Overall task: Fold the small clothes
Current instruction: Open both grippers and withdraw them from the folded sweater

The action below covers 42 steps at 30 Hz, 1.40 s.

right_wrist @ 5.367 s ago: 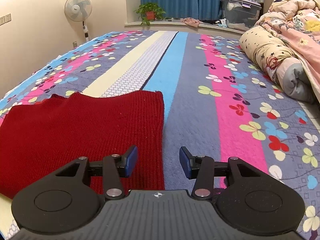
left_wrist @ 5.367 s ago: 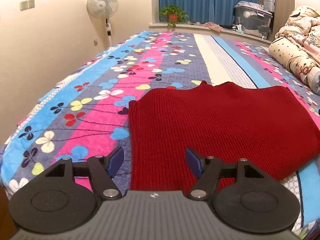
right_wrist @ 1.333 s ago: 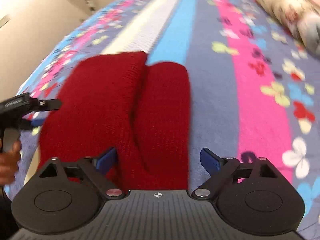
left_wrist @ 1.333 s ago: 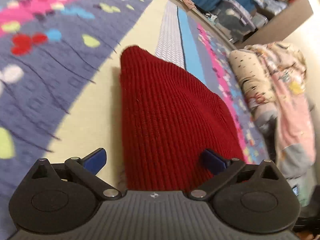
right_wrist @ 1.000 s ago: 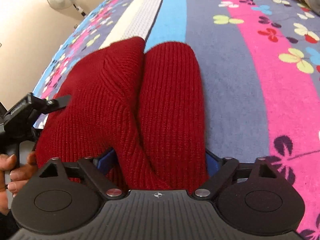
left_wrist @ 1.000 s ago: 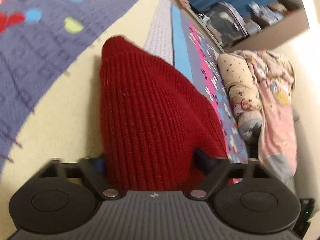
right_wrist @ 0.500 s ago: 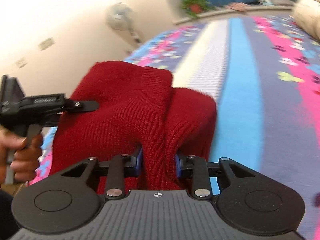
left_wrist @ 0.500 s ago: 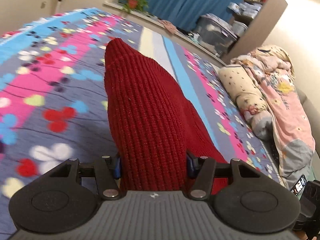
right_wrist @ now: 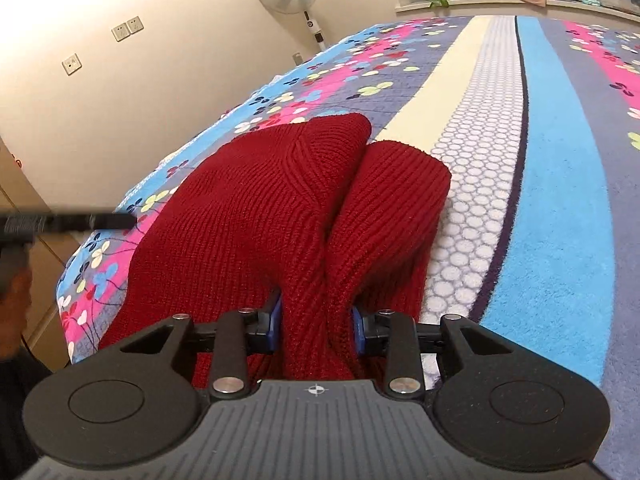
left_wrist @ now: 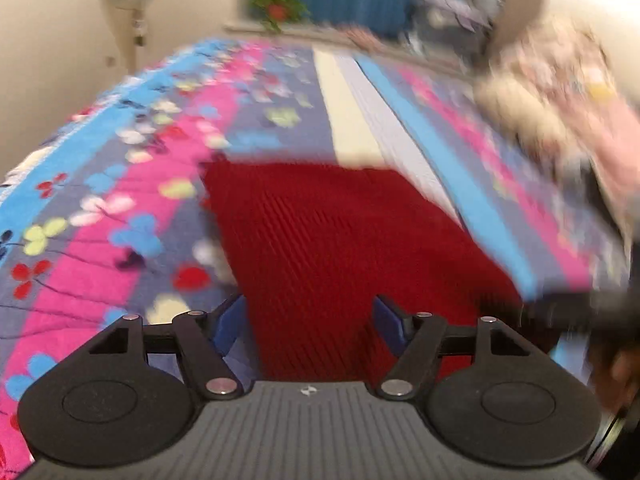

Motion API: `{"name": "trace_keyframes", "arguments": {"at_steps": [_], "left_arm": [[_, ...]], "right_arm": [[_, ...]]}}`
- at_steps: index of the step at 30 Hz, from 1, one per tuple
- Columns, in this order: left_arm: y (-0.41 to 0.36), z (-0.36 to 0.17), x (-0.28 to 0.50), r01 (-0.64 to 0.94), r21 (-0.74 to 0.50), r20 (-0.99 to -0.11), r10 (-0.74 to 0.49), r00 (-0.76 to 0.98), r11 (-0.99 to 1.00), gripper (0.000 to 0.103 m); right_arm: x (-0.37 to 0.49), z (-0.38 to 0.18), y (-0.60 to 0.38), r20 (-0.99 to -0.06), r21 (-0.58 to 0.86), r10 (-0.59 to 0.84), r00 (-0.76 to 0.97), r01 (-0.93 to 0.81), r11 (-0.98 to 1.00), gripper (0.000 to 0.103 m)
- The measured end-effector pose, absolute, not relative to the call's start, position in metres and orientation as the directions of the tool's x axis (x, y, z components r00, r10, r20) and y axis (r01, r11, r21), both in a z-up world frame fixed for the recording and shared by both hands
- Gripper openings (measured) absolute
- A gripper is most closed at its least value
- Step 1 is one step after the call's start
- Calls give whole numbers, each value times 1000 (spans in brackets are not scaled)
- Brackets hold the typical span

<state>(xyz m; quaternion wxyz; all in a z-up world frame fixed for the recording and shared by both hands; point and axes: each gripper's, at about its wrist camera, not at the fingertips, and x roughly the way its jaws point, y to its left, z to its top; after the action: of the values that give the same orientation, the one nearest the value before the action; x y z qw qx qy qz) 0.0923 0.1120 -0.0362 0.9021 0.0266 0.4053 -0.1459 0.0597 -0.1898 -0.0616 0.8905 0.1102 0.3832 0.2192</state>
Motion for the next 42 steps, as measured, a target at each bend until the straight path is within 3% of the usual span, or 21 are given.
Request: {"name": "trace_keyframes", "arguments": {"at_steps": [2, 6, 8, 12, 17, 19, 21, 23, 27, 30, 35, 42], "left_arm": [[96, -57, 93, 308, -17, -804, -196, 561, 951, 77], [104, -30, 74, 325, -49, -708, -262, 656, 944, 76], [109, -29, 70, 307, -76, -706, -268, 656, 949, 76], [102, -60, 83, 266, -73, -844, -202, 497, 961, 83], [100, -27, 55, 211, -9, -739, -149, 657, 978, 86], [99, -13, 37, 199, -14, -683, -155, 713, 980, 90], [95, 2, 14, 199, -13, -624, -164, 764, 980, 103], [89, 14, -9, 193, -2, -562, -161, 811, 981, 103], [71, 33, -47, 165, 2, -484, -144, 863, 986, 103], [63, 38, -70, 157, -19, -469, -147, 871, 987, 103], [61, 25, -101, 105, -100, -489, -141, 861, 989, 103], [45, 7, -106, 33, -13, -524, -35, 851, 999, 103]], "right_arm": [[59, -62, -191, -638, 366, 470, 610, -297, 882, 40], [55, -56, -189, -647, 345, 457, 611, -301, 889, 44], [51, -50, -189, -649, 316, 453, 611, -325, 891, 45], [51, -65, -190, -707, 257, 402, 581, -318, 912, 46], [39, -51, -196, -695, 246, 389, 604, -309, 919, 49], [26, -40, -201, -687, 196, 352, 636, -305, 932, 51], [11, -27, -207, -669, 149, 301, 680, -274, 950, 53], [-6, -11, -214, -631, 128, 252, 734, -222, 967, 57], [-48, 19, -223, -541, 137, 215, 813, -167, 976, 81], [-83, 32, -220, -489, 111, 170, 856, -133, 985, 98], [-116, 20, -213, -499, 112, 127, 857, -81, 990, 98], [-107, -1, -199, -545, 54, 108, 832, -93, 994, 98]]}}
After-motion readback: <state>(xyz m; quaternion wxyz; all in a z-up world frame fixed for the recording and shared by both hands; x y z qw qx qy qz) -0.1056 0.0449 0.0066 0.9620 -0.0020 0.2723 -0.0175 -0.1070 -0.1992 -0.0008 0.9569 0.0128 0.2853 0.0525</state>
